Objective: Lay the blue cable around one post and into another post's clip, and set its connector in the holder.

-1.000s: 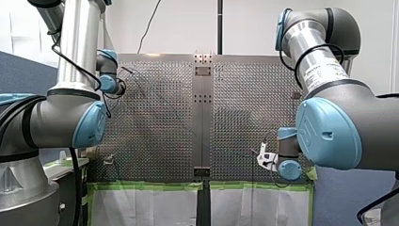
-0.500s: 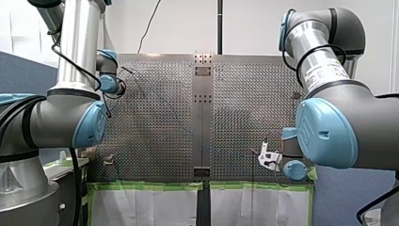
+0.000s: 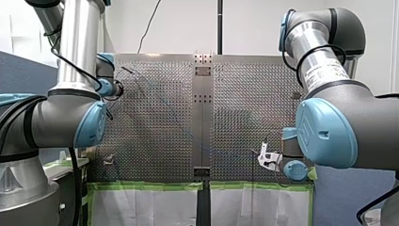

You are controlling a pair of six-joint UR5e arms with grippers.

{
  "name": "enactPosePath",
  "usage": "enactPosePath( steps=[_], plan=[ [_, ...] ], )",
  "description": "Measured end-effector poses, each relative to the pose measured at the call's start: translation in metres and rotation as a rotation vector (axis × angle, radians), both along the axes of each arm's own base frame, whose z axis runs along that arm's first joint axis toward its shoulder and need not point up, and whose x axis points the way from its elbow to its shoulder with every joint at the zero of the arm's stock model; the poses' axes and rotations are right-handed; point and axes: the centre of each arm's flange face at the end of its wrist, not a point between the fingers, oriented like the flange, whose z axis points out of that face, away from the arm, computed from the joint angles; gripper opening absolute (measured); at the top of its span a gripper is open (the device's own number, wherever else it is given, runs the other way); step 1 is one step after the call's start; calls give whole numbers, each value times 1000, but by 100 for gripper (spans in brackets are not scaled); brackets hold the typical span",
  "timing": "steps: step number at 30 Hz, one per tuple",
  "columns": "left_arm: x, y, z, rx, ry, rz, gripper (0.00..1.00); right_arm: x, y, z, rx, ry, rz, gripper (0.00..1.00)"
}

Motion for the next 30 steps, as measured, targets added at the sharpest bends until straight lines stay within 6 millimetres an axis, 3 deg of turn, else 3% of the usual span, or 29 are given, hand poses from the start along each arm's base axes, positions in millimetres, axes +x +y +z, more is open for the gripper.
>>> enactPosePath(
  steps=[7,13,20,30],
  plan=[
    [-11,31,-20,-64,-17,51,100,0,1,-1,5,2,1,0],
    [-14,48,-23,-112,-56,74,100,1,2,-1,8,3,3,0],
    [-13,40,-22,-165,-66,31,100,2,2,-1,10,3,4,0],
    [-14,15,-17,-248,-64,-91,100,2,2,-1,9,3,4,0]
  ],
)
